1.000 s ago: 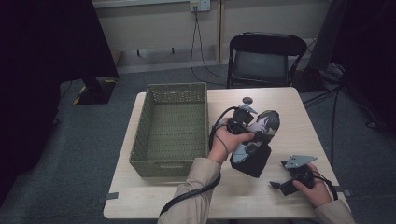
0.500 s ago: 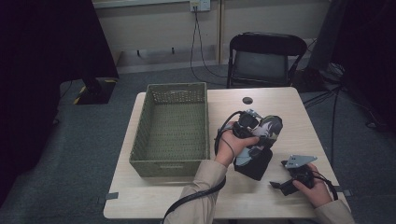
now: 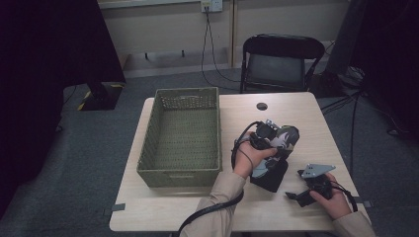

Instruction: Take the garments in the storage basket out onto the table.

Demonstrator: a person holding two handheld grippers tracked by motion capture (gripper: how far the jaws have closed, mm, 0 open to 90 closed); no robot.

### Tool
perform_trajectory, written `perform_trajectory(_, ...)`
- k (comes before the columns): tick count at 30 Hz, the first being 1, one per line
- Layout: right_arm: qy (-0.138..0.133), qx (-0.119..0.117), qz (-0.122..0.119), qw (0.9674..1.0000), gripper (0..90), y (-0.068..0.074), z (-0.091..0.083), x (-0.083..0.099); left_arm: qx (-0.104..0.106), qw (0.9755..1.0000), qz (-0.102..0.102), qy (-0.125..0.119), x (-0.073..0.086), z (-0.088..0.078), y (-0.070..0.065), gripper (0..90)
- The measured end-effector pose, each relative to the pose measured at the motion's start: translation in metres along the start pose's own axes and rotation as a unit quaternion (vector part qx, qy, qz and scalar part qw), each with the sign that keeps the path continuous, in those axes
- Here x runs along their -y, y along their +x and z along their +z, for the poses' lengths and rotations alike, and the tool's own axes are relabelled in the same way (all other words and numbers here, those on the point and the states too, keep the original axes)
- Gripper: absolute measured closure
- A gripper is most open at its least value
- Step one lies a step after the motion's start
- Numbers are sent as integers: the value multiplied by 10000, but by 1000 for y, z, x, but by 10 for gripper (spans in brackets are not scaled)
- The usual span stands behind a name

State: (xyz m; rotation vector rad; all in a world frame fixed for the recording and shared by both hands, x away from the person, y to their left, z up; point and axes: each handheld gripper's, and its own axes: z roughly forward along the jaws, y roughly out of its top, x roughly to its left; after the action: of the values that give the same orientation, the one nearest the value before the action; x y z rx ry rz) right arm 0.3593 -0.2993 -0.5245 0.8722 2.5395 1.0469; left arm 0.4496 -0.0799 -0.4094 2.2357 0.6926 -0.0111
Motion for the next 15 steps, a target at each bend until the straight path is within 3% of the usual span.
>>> perform_trajectory(5, 0, 1, -1, 10000, 0, 0, 0, 0, -83, 9999, -98, 13, 4, 6, 3, 552)
perform_trajectory(13, 1, 0, 4, 10000, 0, 0, 0, 0, -356, 9992, -3, 163, 9, 18, 4, 550)
perform_trajectory(15, 1, -3, 13, 10000, 0, 0, 0, 0, -337, 9993, -83, 170, 12, 22, 5, 548)
